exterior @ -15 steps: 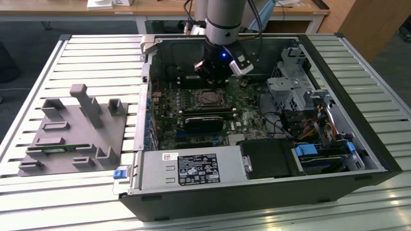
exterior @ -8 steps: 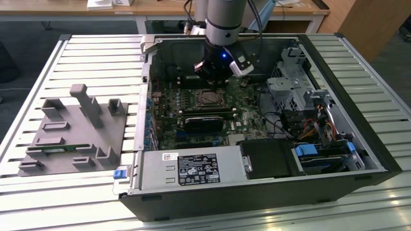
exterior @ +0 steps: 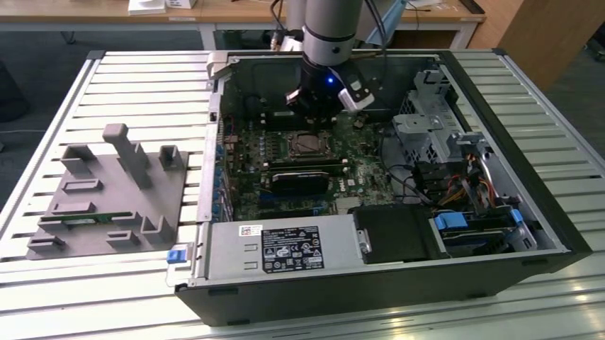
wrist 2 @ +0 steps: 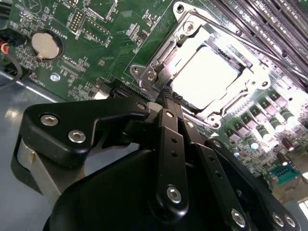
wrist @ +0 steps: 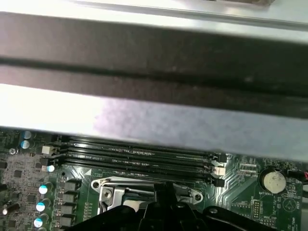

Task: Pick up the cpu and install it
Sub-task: 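Install the second cpu locking lever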

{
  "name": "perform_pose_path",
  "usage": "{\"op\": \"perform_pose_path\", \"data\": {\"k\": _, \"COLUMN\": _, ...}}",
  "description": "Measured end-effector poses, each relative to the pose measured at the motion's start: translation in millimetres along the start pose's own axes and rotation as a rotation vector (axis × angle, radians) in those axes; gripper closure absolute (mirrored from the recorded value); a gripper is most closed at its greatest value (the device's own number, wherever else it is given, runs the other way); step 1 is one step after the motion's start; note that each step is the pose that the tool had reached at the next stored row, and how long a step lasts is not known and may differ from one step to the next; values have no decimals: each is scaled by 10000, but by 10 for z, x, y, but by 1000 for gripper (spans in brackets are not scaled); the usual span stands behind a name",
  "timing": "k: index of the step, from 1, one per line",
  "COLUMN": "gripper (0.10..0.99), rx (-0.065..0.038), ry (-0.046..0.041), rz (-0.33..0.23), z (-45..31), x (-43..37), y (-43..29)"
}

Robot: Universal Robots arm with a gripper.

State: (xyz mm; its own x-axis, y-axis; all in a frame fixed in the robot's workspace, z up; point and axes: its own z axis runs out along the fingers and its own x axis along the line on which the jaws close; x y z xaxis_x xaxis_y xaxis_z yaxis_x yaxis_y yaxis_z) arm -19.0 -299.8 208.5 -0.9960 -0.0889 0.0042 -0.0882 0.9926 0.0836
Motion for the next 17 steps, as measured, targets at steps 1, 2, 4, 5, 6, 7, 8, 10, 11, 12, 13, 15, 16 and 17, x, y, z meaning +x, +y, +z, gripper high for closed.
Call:
{"op": "perform_pose_path", "data": {"k": 1, "gripper": 980, "rx": -1, "ry": -1, "rz": 0, "z": -22, "x": 0, "y": 2}}
{"op": "perform_pose_path", "data": {"k": 2, "gripper": 980, "rx": 0, "ry": 0, "rz": 0, "z": -46, "x": 0, "y": 4}}
{"op": "perform_pose_path", "data": {"k": 4, "gripper": 980, "rx": 0, "ry": 0, "rz": -1, "z": -99, "x": 0, "y": 9}}
{"op": "perform_pose_path", "data": {"k": 5, "gripper": 980, "rx": 1, "ry": 1, "rz": -1, "z": -128, "x": 1, "y": 11}}
{"op": "perform_pose_path", "data": {"k": 6, "gripper": 980, "rx": 0, "ry": -1, "rz": -1, "z": -158, "x": 1, "y": 13}}
{"op": "perform_pose_path", "data": {"k": 7, "gripper": 980, "rx": 0, "ry": -1, "rz": -2, "z": -183, "x": 1, "y": 15}}
{"op": "perform_pose_path", "data": {"k": 8, "gripper": 980, "rx": 0, "ry": -1, "rz": -1, "z": -195, "x": 1, "y": 16}}
{"op": "perform_pose_path", "data": {"k": 10, "gripper": 980, "rx": 2, "ry": -3, "rz": 0, "z": -199, "x": 3, "y": 12}}
{"op": "perform_pose_path", "data": {"k": 11, "gripper": 980, "rx": 3, "ry": -2, "rz": -2, "z": -200, "x": 3, "y": 5}}
{"op": "perform_pose_path", "data": {"k": 12, "gripper": 980, "rx": 4, "ry": -2, "rz": -1, "z": -201, "x": 4, "y": -5}}
{"op": "perform_pose_path", "data": {"k": 13, "gripper": 980, "rx": 4, "ry": -2, "rz": 0, "z": -202, "x": 6, "y": -17}}
{"op": "perform_pose_path", "data": {"k": 15, "gripper": 980, "rx": 3, "ry": -2, "rz": -1, "z": -203, "x": 8, "y": -45}}
{"op": "perform_pose_path", "data": {"k": 16, "gripper": 980, "rx": 4, "ry": -2, "rz": -1, "z": -204, "x": 9, "y": -54}}
{"op": "perform_pose_path", "data": {"k": 17, "gripper": 980, "rx": 4, "ry": -2, "rz": -1, "z": -204, "x": 10, "y": -63}}
